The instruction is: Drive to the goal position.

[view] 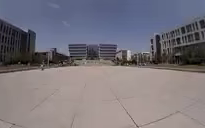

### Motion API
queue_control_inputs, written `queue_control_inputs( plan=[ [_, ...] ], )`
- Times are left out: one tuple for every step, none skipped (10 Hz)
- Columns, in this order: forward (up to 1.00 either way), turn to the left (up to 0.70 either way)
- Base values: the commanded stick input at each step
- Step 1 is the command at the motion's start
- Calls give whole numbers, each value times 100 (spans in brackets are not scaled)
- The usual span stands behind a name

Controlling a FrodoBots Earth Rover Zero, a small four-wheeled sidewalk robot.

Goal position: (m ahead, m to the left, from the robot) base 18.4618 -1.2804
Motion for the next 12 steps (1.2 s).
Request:
queue_control_inputs(
  plan=[
    [70, 2],
    [70, 2],
    [70, 2],
    [70, 2],
    [70, 2],
    [70, 2],
    [70, 2],
    [70, 2],
    [70, 2],
    [70, 2],
    [70, 2],
    [70, 2]
  ],
)
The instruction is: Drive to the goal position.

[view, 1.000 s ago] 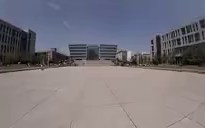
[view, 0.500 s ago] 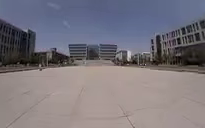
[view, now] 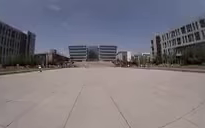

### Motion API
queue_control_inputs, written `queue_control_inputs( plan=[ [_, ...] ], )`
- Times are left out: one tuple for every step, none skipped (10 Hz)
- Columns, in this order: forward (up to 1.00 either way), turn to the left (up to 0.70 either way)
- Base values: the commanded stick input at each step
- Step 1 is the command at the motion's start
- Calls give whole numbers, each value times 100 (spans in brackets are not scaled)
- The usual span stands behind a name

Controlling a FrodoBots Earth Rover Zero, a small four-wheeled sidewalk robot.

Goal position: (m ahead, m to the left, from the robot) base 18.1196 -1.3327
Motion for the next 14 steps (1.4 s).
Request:
queue_control_inputs(
  plan=[
    [70, 2],
    [70, 2],
    [70, 2],
    [70, 2],
    [70, 2],
    [70, 2],
    [70, 2],
    [70, 2],
    [70, 2],
    [70, 2],
    [70, 2],
    [70, 2],
    [70, 2],
    [70, 2]
  ],
)
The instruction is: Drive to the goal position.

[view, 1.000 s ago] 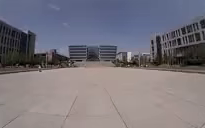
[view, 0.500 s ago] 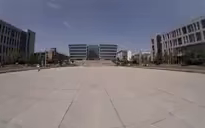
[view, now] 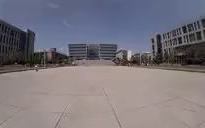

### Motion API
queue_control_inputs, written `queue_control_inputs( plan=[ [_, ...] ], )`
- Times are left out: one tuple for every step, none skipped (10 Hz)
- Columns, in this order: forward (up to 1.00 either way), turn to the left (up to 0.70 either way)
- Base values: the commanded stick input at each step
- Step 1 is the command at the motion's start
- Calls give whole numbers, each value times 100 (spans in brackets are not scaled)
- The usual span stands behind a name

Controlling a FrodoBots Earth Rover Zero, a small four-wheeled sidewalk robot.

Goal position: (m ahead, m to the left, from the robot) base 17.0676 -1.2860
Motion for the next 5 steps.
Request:
queue_control_inputs(
  plan=[
    [70, 2],
    [70, 2],
    [70, 2],
    [70, 2],
    [70, 2]
  ],
)
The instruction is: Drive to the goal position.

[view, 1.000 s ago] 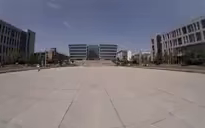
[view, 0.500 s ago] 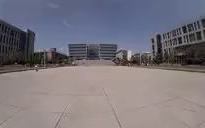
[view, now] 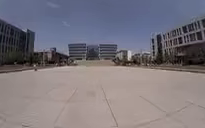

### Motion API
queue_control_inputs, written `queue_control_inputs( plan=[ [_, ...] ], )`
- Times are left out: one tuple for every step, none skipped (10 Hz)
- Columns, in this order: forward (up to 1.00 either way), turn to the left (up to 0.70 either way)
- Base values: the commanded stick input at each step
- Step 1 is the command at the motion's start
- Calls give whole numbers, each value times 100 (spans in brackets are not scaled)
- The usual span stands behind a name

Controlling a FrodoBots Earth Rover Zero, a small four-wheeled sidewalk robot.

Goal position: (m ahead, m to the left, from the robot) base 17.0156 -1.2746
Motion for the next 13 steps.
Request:
queue_control_inputs(
  plan=[
    [70, 2],
    [70, 2],
    [70, 2],
    [70, 2],
    [70, 2],
    [70, 2],
    [70, 2],
    [70, 2],
    [70, 2],
    [70, 2],
    [70, 2],
    [70, 2],
    [70, 2]
  ],
)
